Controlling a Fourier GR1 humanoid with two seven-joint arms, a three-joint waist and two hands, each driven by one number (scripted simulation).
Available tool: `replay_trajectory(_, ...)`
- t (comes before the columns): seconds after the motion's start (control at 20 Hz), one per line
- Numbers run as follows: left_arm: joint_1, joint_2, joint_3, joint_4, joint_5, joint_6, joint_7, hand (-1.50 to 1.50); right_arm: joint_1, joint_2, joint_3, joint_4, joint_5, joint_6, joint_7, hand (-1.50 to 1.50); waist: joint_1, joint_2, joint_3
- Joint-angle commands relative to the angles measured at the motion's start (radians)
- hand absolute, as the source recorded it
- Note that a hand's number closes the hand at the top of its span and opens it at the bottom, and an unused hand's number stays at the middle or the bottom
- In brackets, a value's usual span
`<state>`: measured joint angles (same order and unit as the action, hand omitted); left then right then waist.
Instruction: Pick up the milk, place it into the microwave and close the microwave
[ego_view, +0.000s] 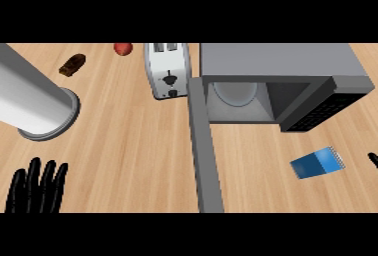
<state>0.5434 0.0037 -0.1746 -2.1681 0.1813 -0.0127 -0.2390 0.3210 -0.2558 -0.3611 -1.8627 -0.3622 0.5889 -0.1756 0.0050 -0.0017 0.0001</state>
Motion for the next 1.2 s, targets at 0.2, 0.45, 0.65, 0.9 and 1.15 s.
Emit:
replay_trajectory(0.2, 0.042, -0.003, -0.016, 0.015, 0.001, -0.007, -0.051, -1.50, -0.087, 0.057, -0.009, 0.214, 0.180, -0.033, -0.135, -1.50, 0.000, 0.001, 0.000)
replay_trajectory(0.45, 0.112, 0.032, 0.021, 0.017, 0.041, -0.057, -0.123, -1.50, -0.150, 0.084, -0.004, 0.370, 0.301, -0.115, -0.245, -1.50, 0.003, 0.001, 0.000)
replay_trajectory(0.65, 0.138, 0.003, -0.039, 0.063, -0.026, -0.049, -0.180, -1.50, -0.245, -0.005, -0.076, 0.580, 0.303, -0.102, -0.337, -1.50, 0.006, 0.002, 0.001)
replay_trajectory(0.9, 0.216, 0.043, -0.032, -0.032, 0.024, -0.078, -0.160, -1.50, -0.324, 0.000, -0.037, 0.803, 0.413, -0.155, -0.502, -1.50, 0.010, 0.001, 0.001)
replay_trajectory(1.15, 0.181, 0.036, 0.017, 0.097, 0.045, -0.109, -0.262, -1.50, -0.389, -0.053, -0.035, 0.980, 0.447, -0.161, -0.621, -1.50, 0.008, 0.002, 0.001)
